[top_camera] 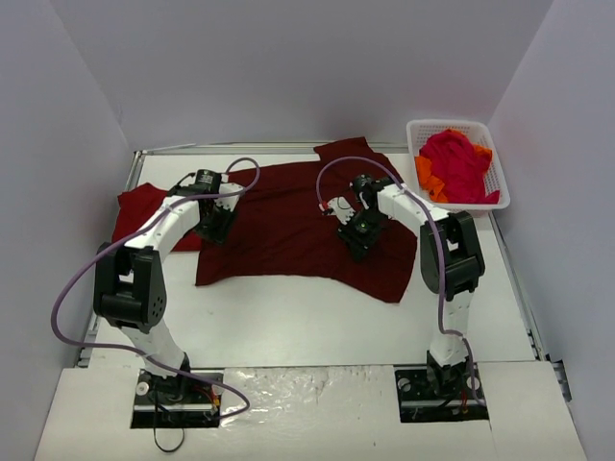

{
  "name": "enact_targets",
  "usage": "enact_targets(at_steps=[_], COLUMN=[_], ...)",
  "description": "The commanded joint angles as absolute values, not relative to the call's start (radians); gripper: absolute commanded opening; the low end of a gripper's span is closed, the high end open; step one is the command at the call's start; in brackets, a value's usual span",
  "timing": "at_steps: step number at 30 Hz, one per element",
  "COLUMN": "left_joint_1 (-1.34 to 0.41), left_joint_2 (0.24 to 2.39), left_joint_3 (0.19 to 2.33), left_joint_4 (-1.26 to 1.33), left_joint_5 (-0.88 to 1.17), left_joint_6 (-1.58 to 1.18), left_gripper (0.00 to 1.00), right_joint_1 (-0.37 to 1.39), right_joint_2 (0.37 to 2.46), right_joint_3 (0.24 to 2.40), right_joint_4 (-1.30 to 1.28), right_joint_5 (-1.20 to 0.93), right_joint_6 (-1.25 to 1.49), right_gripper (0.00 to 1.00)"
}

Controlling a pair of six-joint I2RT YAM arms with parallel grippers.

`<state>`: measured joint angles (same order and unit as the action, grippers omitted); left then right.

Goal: Fold and stack the t-shirts
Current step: Flatten out the tshirt

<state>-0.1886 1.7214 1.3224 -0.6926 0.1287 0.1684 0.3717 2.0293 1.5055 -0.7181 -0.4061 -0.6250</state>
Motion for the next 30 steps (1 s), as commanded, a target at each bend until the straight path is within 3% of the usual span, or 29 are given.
enact_targets(at_steps=[1,12,14,18,20,30], left_joint_1=[-0.186,-0.186,-0.187,-0.186,-0.186,-0.186], left_joint_2=[1.721,1.743,1.743,1.744,1.744,1.736], left_joint_3=[1.347,1.35,1.35,1.353,1.355,1.356], left_joint_4=[-0.695,-0.695,-0.696,-0.698,-0.698,-0.703], left_joint_5=[0.114,0.112,0.11,0.109,0.11,0.114], left_joint_6=[0.179,0.183,0.183,0.181,0.181,0.183], left_gripper=[0.36,0.36,0.36,0.36,0.36,0.36], right_joint_1=[0.365,0.374,0.376,0.376,0.376,0.376], right_joint_2=[2.054,2.123,2.128,2.118,2.109,2.03], right_joint_3=[1.558,1.582,1.582,1.577,1.574,1.542], right_joint_4=[-0.75,-0.747,-0.747,-0.749,-0.747,-0.75], right_joint_5=[-0.396,-0.413,-0.414,-0.414,-0.414,-0.419], right_joint_6=[-0.614,-0.626,-0.627,-0.626,-0.624,-0.617], right_gripper=[0.37,0.34,0.29,0.05,0.0,0.0])
